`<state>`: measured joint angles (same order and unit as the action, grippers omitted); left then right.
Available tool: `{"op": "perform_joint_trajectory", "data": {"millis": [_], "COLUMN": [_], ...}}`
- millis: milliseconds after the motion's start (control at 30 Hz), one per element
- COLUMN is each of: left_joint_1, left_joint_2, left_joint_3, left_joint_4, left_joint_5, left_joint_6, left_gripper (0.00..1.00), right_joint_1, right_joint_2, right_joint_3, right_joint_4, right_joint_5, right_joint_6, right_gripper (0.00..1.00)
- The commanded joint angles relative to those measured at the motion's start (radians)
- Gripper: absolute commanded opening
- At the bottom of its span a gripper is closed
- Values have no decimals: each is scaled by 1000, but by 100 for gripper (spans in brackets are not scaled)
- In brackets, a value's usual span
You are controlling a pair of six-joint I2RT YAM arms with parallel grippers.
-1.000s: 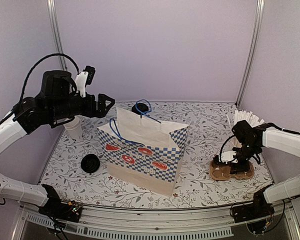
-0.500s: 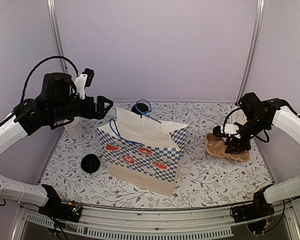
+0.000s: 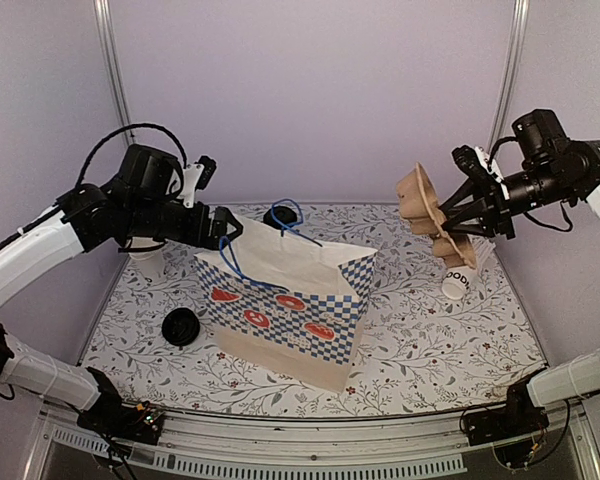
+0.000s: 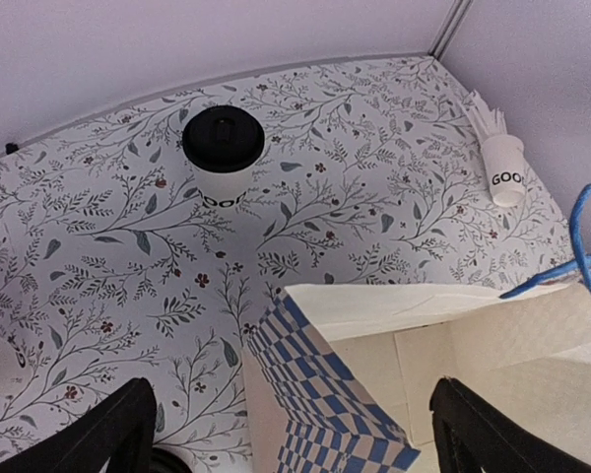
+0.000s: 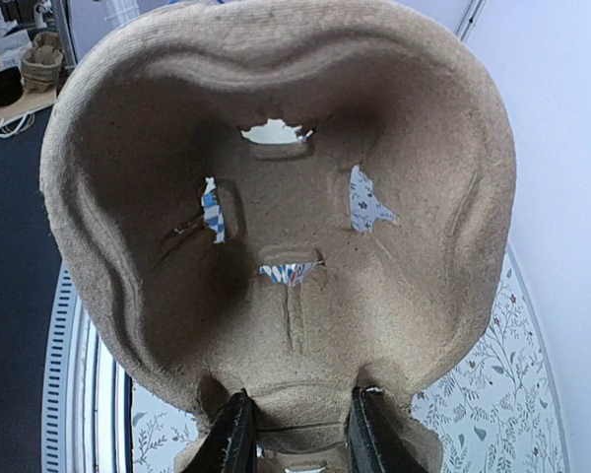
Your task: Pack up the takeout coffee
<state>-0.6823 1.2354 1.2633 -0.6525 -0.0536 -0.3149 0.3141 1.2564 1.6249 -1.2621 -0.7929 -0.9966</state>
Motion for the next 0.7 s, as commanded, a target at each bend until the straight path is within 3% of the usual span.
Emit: {"op": "perform_joint_trajectory", "data": {"millis": [0,200,400,667], "left_joint_1": [7,8,7,7], "left_joint_2": [20,44,88,107], "left_joint_3": [30,41,77,115], "left_joint_4": [-51,-70,-101,-143], "left_joint_5": [40,38,39,46], "left_joint_6": [-12,3,-2,-24], "left_gripper": [99,96,87,72], "right_joint_1": [13,32,69,234], "right_joint_2": [17,2,-6,115], "right_joint_3": [26,31,23,122], "right_joint_4": [25,127,378,520], "right_joint_5": [-144,-140,-177,-214], "right_joint_6": [37,100,291,431], "right_gripper": [29,28,30,30]}}
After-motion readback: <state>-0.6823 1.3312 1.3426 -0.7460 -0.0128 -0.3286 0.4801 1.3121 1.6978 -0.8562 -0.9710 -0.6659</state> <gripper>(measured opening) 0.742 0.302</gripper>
